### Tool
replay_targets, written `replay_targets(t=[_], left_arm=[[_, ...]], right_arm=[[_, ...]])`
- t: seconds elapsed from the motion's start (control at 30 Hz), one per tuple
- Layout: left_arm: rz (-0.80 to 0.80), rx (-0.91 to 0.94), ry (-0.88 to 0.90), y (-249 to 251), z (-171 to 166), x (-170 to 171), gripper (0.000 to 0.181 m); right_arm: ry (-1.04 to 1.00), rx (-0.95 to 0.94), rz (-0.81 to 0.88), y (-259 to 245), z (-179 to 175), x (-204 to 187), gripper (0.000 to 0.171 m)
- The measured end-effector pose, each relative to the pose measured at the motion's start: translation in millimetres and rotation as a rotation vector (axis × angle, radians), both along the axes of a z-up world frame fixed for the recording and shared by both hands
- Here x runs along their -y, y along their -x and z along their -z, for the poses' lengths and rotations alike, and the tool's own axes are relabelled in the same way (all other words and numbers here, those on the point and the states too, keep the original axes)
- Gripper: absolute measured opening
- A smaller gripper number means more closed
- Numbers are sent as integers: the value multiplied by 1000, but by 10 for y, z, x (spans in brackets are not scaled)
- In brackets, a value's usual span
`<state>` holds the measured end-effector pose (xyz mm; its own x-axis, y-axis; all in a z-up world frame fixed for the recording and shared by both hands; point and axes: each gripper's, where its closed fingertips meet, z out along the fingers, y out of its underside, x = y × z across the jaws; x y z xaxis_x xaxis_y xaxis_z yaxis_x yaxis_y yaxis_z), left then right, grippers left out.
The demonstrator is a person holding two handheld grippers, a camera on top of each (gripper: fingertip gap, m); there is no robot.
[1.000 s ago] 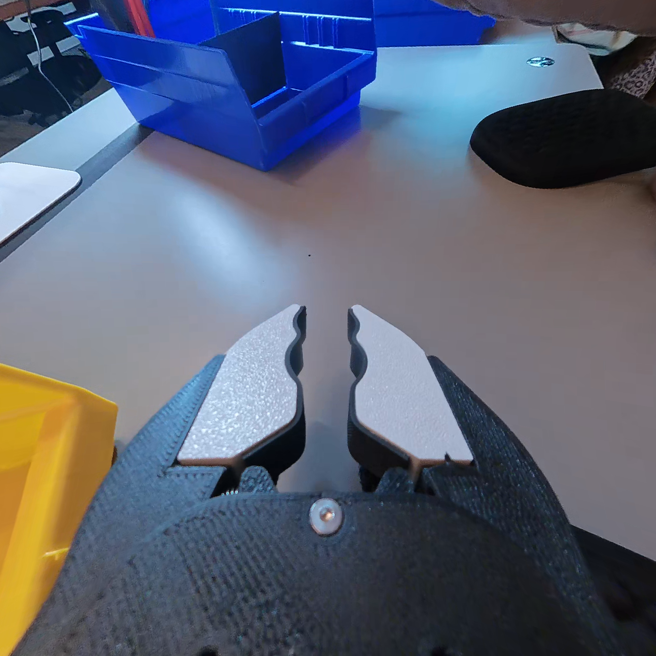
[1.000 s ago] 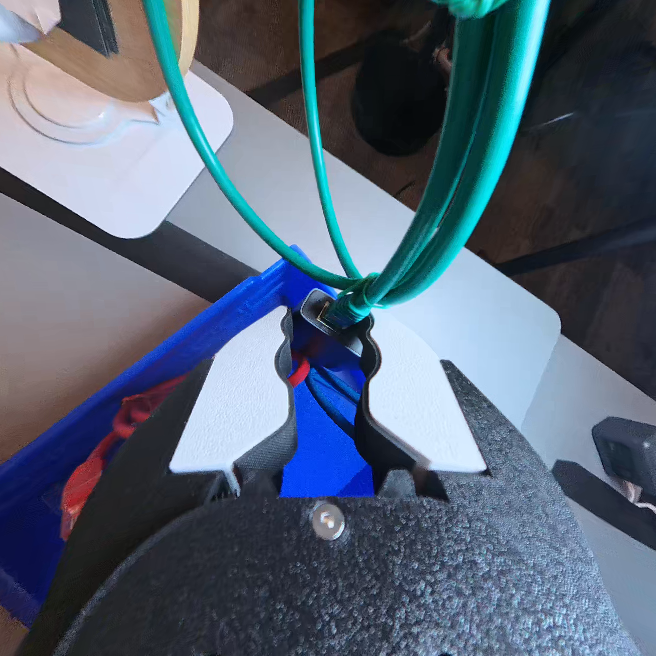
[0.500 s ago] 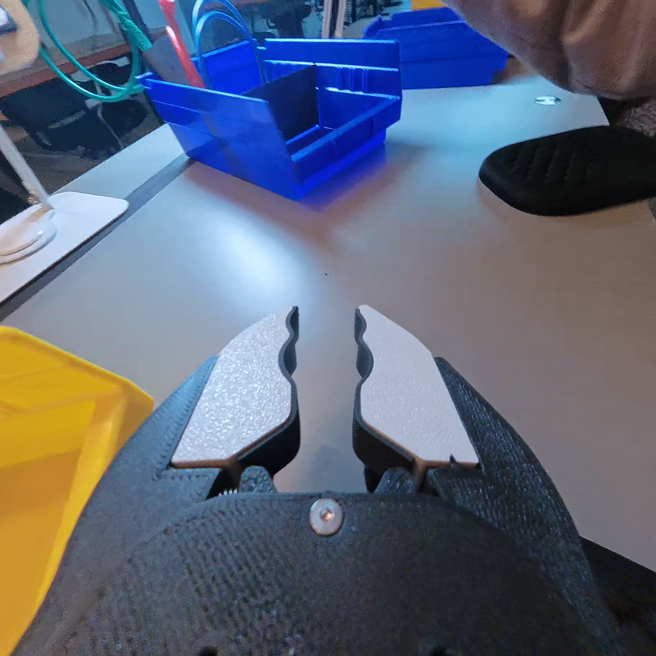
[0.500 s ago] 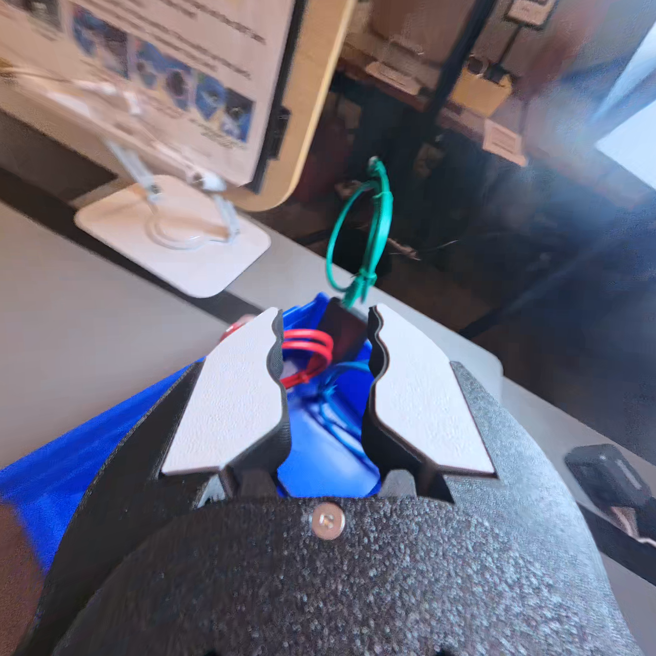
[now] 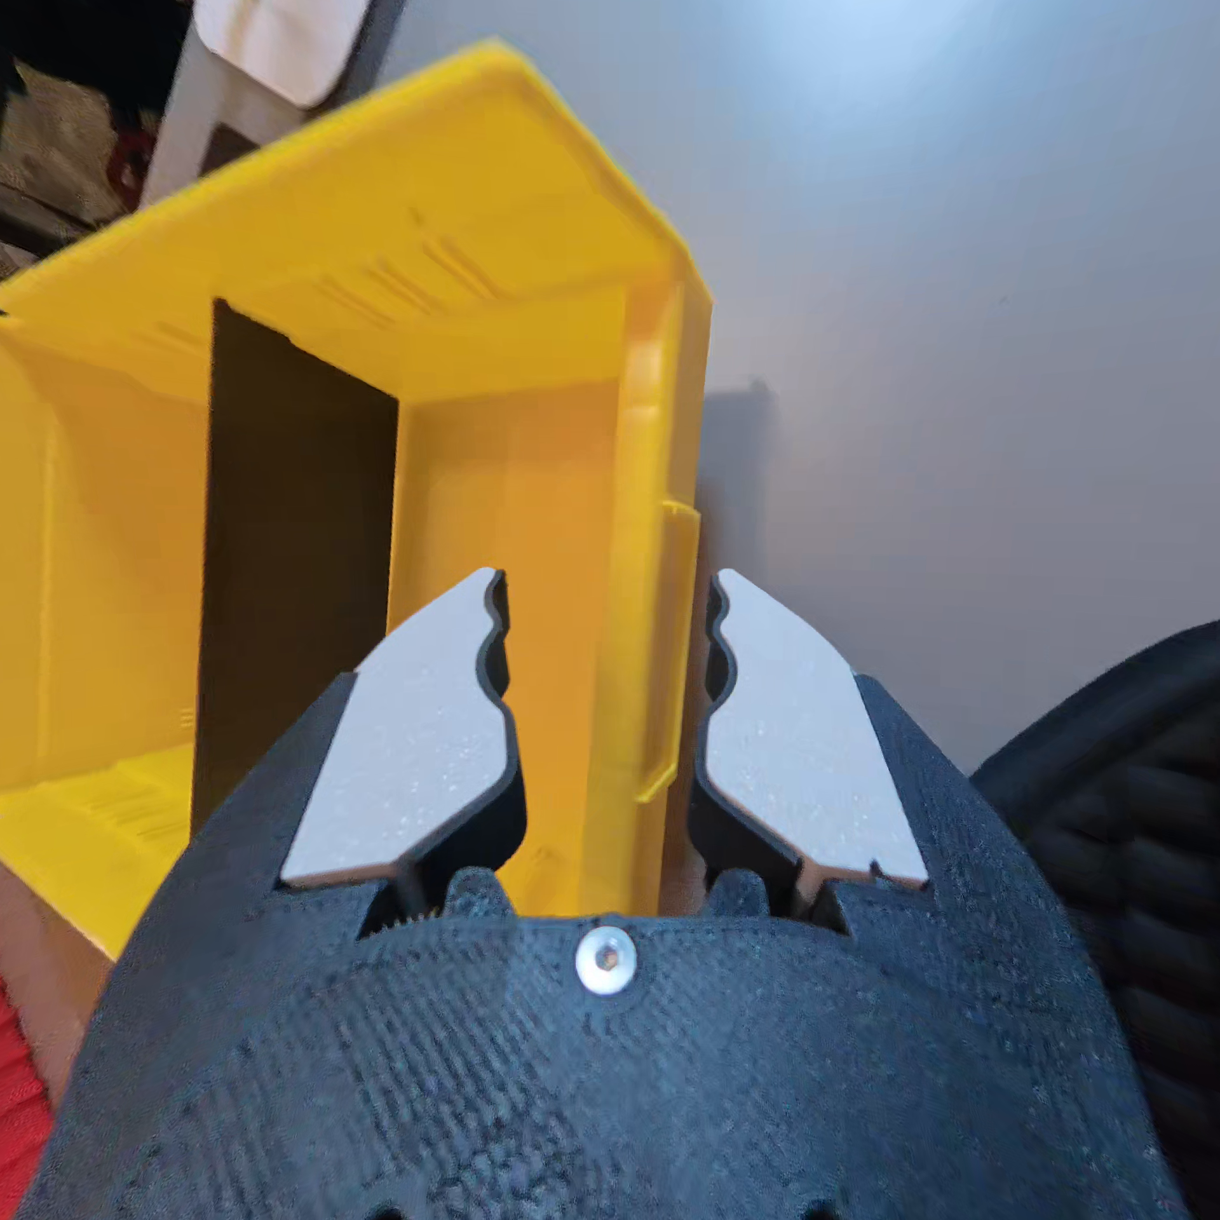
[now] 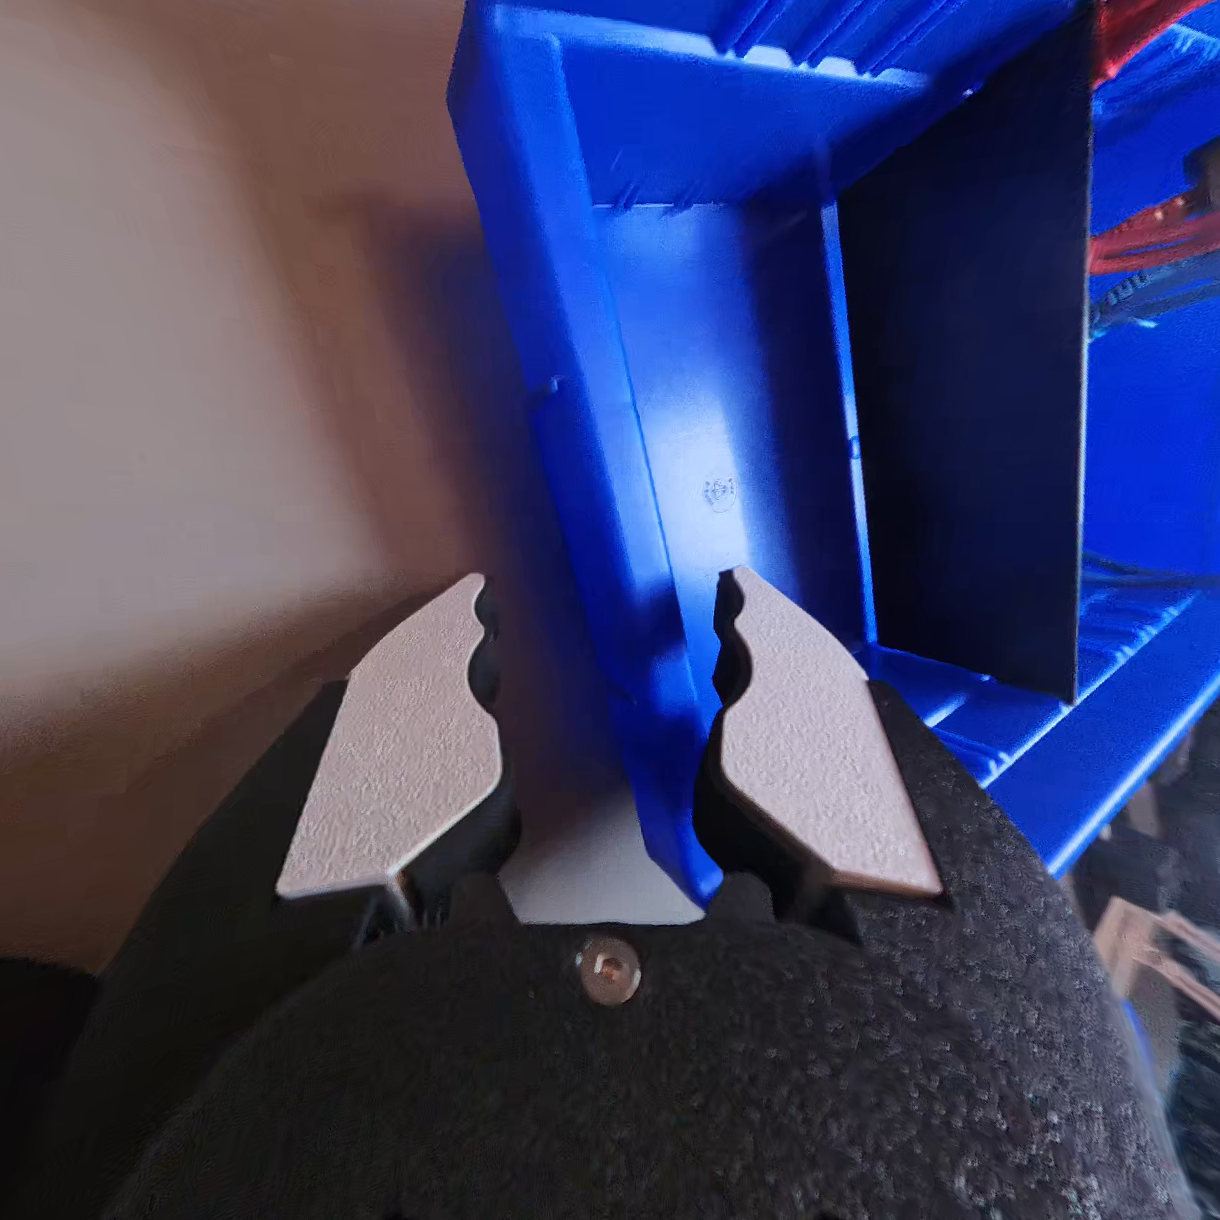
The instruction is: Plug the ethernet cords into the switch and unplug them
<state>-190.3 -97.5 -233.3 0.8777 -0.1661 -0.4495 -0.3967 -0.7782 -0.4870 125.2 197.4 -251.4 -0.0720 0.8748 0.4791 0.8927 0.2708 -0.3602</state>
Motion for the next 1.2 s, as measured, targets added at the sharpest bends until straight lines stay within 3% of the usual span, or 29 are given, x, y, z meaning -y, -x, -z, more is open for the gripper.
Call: replay_targets(t=[0.03, 0.1, 0.2, 0.33, 0.57, 0.7, 0.77, 0.87, 0.93, 1.03, 1.1, 1.2], left_arm=[[-8, -10, 35, 50, 63, 13, 56], [-6, -23, 112, 114, 192, 44, 52], [87, -53, 169, 88, 333, 34, 29], [191, -95, 143, -24, 328, 7, 30], [456, -139, 104, -732, 318, -229, 30], [530, -221, 40, -827, 274, -534, 31], [489, -276, -20, -751, 185, -665, 39], [414, -99, -202, -965, -170, -677, 40], [404, 177, -370, -1375, -486, -604, 38], [402, 543, -465, -2018, -704, -469, 42], [383, 611, -485, -2296, -698, -475, 46], [342, 652, -468, -2633, -557, -615, 54]], right_arm=[[-34, 38, -28, 9, 56, -21, 57], [-160, 58, -94, 81, 33, -80, 33], [-196, 61, -178, 117, 32, 83, 32], [-214, 27, -244, -54, 28, 481, 32], [-237, -35, -326, -354, 14, 1345, 33], [-332, -38, -312, -432, -3, 1464, 34], [-313, -74, -302, -426, -24, 1480, 35], [-184, -278, -245, -423, -251, 1552, 43], [-48, -511, -153, -500, -565, 1528, 40], [134, -874, 37, -789, -1051, 1338, 38], [140, -987, 176, -1020, -1142, 1143, 41], [128, -982, 305, -1191, -951, 963, 51]])
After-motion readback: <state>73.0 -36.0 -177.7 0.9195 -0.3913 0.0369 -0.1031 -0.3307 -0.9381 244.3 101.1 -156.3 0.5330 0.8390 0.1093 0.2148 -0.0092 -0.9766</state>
